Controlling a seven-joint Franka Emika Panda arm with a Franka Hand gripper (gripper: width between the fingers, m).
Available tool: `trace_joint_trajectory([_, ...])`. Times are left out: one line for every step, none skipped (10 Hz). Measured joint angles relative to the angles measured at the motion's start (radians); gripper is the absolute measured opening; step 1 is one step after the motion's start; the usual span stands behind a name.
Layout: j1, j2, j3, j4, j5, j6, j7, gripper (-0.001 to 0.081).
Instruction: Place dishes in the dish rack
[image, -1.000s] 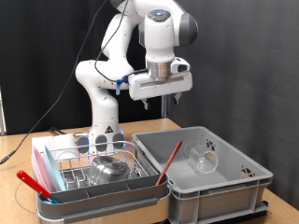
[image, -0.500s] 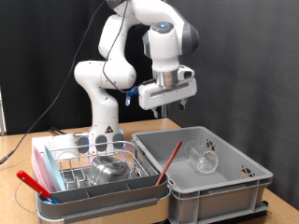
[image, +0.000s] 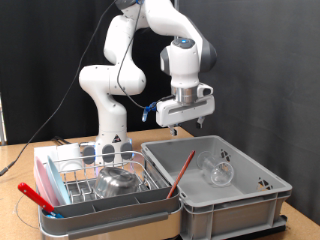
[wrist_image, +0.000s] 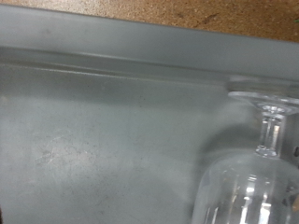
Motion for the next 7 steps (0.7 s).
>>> trace_joint_trajectory([-0.005, 0.009, 0.032, -0.010, 0.011, 0.043, 0.005, 0.0811])
trace_joint_trajectory([-0.015, 0.023, 0.065, -0.017, 0.017, 0.084, 0.007, 0.0811])
trace_joint_trajectory([-0.032, 0.042, 0.104, -0.022, 0.028, 0.126, 0.008, 0.0811])
trace_joint_trajectory([-0.053, 0.065, 0.142, -0.025, 0.039, 0.158, 0.010, 0.0811])
trace_joint_trajectory([-0.077, 0.087, 0.176, -0.026, 0.048, 0.181, 0.011, 0.0811])
trace_joint_trajectory([-0.104, 0.113, 0.215, -0.025, 0.061, 0.208, 0.012, 0.0811])
trace_joint_trajectory([-0.129, 0.139, 0.251, -0.025, 0.074, 0.233, 0.012, 0.0811])
